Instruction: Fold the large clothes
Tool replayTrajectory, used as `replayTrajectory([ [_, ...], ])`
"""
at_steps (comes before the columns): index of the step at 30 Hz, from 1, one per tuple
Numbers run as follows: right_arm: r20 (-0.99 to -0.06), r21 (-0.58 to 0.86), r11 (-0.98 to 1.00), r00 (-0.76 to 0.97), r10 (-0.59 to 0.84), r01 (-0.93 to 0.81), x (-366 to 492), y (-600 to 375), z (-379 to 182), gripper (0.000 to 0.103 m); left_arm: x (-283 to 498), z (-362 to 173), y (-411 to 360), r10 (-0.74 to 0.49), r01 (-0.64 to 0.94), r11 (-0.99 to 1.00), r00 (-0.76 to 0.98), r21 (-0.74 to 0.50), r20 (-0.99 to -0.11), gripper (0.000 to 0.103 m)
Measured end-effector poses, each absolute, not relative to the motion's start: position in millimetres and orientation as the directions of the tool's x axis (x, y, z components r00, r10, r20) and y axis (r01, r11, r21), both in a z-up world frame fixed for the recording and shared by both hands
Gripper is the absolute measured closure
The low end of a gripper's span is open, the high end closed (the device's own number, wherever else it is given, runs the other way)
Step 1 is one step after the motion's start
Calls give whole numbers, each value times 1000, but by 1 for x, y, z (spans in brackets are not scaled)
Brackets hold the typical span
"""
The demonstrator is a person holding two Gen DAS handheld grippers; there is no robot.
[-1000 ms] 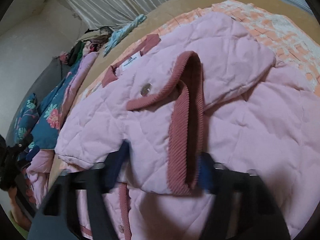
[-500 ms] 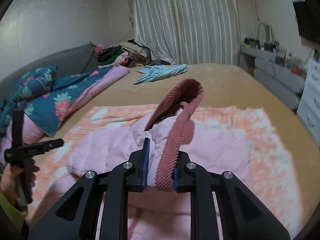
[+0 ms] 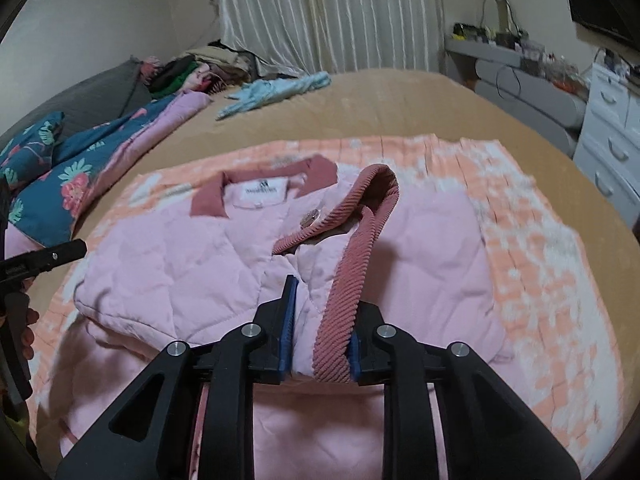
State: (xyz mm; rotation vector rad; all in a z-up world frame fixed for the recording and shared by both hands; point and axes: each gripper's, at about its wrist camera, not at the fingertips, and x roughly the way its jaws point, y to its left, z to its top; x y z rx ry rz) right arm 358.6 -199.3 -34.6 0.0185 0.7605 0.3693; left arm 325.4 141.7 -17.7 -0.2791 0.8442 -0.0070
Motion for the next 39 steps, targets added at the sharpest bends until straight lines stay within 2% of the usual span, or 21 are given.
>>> replayTrajectory([
  [2,-693,144,940,646,320,-310,359,-201,-43,73,329,-23,136,-119,-100,965,657,-242,-745,9],
  [5,-706,120,957,655,269,-264,358,-207,-46,51,333,-31,128,-119,-90,970,638,-227,-761,9],
  [8,-683,117,963,684,256,-244,351,-211,-38,41,339,-45,122,-112,-86,976,599,-202,-793,9],
  [10,-663,99,961,703,256,-257,345,-208,-30,30,342,-57,121,-83,-92,982,570,-164,-818,9],
  [14,-664,51,932,685,299,-358,342,-182,-18,19,345,-75,128,-91,-100,980,545,-173,-833,9],
  [20,-718,-26,880,621,314,-474,355,-133,-23,17,346,-90,139,-127,-108,970,540,-218,-832,8],
  [24,-775,-30,877,565,283,-480,379,-112,-40,17,345,-92,140,-131,-101,970,546,-220,-828,8],
  [28,-878,-12,880,427,218,-475,404,-98,-88,8,344,-93,140,-129,-103,970,550,-220,-825,8],
  [32,-877,-25,892,437,197,-452,410,-93,-106,4,339,-91,135,-110,-101,975,558,-199,-823,9],
  [39,-853,-29,907,483,197,-421,408,-94,-109,4,313,-68,135,-104,-128,968,582,-217,-807,9],
])
